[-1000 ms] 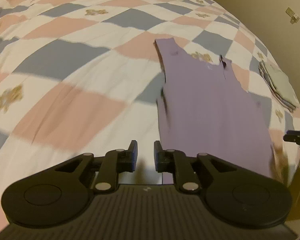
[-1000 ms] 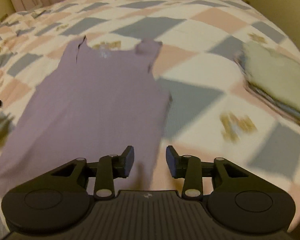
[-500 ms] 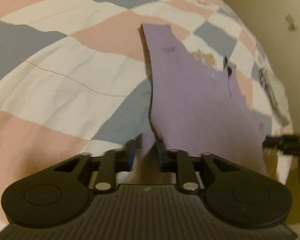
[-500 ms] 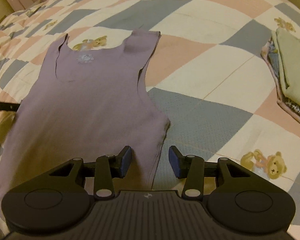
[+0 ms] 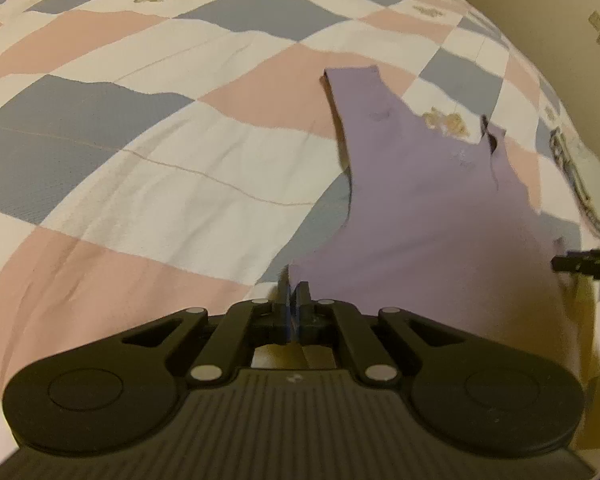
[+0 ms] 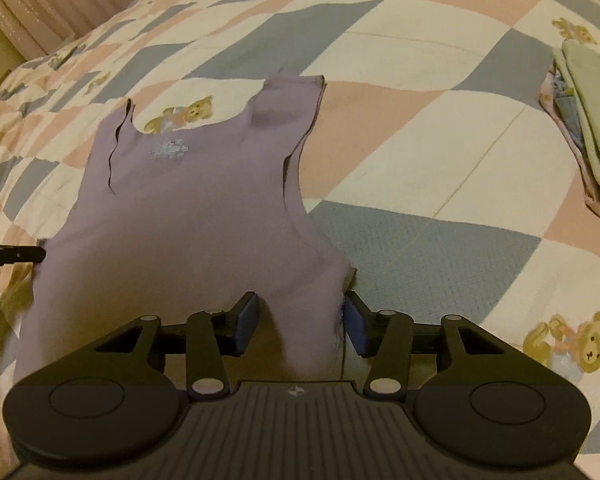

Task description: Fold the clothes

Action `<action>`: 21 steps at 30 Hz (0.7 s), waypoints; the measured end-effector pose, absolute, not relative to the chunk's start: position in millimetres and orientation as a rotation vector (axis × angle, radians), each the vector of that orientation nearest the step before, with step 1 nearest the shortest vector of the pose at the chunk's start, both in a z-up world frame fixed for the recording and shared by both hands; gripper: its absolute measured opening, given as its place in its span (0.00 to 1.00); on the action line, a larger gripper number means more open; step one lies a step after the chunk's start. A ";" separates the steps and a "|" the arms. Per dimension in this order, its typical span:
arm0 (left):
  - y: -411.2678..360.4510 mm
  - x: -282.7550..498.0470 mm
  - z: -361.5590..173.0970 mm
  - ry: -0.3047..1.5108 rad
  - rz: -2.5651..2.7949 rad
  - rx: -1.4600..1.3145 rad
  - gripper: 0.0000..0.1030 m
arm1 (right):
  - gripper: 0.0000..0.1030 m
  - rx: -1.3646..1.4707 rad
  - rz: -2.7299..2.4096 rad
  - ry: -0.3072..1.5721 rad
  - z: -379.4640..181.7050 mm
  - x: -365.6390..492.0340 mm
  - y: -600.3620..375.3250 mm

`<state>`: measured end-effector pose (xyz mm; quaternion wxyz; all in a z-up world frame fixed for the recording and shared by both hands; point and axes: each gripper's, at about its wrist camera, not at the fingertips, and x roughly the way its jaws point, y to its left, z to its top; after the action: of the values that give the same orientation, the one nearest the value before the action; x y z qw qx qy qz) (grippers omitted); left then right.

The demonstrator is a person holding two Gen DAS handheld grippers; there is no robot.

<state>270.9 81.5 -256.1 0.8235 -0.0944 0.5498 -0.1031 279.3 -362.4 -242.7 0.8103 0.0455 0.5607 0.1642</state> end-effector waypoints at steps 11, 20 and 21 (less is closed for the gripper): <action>99.3 260.0 -231.2 1.136 -0.127 -0.159 0.03 | 0.20 -0.013 0.257 1.102 -218.3 284.7 -366.3; 35.9 269.7 -219.0 1.107 -0.298 -0.145 0.03 | 0.32 -0.030 0.617 1.094 -217.6 301.3 -303.5; 26.7 271.2 -220.5 1.109 -0.325 -0.143 0.05 | 0.32 -0.054 0.670 1.095 -218.7 301.2 -292.4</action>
<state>271.2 26.7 -220.5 0.8352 -0.0677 0.5236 -0.1536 301.2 -292.4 -218.7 0.8008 -0.0250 0.5104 0.3123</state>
